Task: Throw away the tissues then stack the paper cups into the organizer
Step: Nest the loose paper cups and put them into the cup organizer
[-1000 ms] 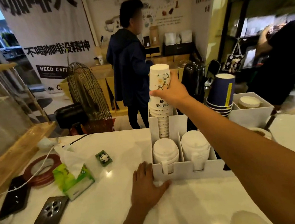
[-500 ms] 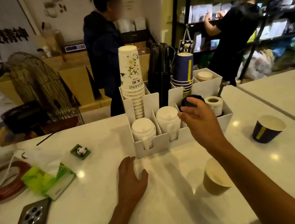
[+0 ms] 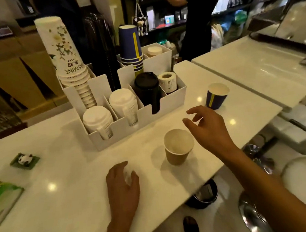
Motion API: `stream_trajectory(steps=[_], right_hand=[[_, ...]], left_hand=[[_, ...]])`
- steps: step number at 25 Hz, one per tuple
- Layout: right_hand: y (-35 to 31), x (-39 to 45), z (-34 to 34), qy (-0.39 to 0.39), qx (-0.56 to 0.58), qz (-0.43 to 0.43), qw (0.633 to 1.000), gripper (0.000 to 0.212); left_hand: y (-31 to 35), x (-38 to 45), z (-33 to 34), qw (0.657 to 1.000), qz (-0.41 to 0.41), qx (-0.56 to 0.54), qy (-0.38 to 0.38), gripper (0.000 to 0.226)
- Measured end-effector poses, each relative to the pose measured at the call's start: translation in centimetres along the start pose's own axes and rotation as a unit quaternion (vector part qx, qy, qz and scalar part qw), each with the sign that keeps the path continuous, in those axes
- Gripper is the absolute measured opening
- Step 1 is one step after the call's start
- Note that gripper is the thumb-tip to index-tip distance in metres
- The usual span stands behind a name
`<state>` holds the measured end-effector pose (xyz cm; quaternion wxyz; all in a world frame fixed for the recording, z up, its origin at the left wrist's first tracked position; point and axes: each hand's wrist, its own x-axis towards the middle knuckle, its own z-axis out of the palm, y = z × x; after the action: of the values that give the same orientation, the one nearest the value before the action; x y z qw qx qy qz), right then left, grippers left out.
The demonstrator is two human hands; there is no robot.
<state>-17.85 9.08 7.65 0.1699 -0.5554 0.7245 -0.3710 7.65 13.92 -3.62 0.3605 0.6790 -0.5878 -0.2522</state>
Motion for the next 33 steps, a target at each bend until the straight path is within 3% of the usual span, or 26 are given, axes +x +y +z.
stream_trajectory(steps=[3,6,8,10,12,15,19,23,26,29,31,33], right_hand=[[2.1,1.1,0.6,-0.086,-0.083,0.019,0.993,0.047],[4.2,1.6,0.8,-0.165,-0.076,0.02,0.983,0.048],[5.5,1.4,0.9,-0.197,-0.032,0.012,0.98,0.037],[6.6,1.0,0.9,-0.213,0.032,-0.001,0.976,0.025],[8.1,1.2,0.7,-0.213,0.1,-0.015,0.972,0.019],[10.1,1.2,0.5,-0.212,0.176,-0.012,0.961,0.02],[11.4,0.4,0.1,-0.225,0.302,0.076,0.923,0.03],[12.5,1.0,0.1,-0.244,0.337,0.111,0.902,0.033],[12.6,1.3,0.1,-0.275,0.327,0.111,0.897,0.032],[12.5,2.2,-0.2,-0.3,0.394,0.171,0.852,0.024],[12.4,2.5,-0.4,-0.324,0.401,0.172,0.84,0.045],[12.4,2.4,-0.3,-0.314,0.381,0.136,0.859,0.049]], left_hand=[[3.8,-3.3,3.1,0.993,-0.079,-0.076,-0.04,0.02],[6.5,-3.6,5.3,0.965,-0.187,-0.154,-0.101,0.023],[8.7,-2.7,6.0,0.915,-0.309,-0.219,-0.143,0.041],[10.3,-1.8,6.7,0.84,-0.411,-0.292,-0.2,0.061],[11.5,-1.4,7.9,0.78,-0.453,-0.361,-0.235,0.077],[12.6,-1.5,9.8,0.749,-0.454,-0.432,-0.217,0.087],[13.9,-1.6,10.9,0.767,-0.435,-0.45,-0.144,0.083],[14.2,-1.1,11.2,0.767,-0.379,-0.513,-0.067,0.077],[14.0,-0.5,10.7,0.815,-0.342,-0.468,-0.026,0.068],[14.2,0.1,10.4,0.874,-0.301,-0.381,-0.009,0.076],[14.4,0.3,10.6,0.901,-0.257,-0.349,-0.012,0.067],[15.0,0.5,11.1,0.91,-0.22,-0.351,-0.016,0.049]])
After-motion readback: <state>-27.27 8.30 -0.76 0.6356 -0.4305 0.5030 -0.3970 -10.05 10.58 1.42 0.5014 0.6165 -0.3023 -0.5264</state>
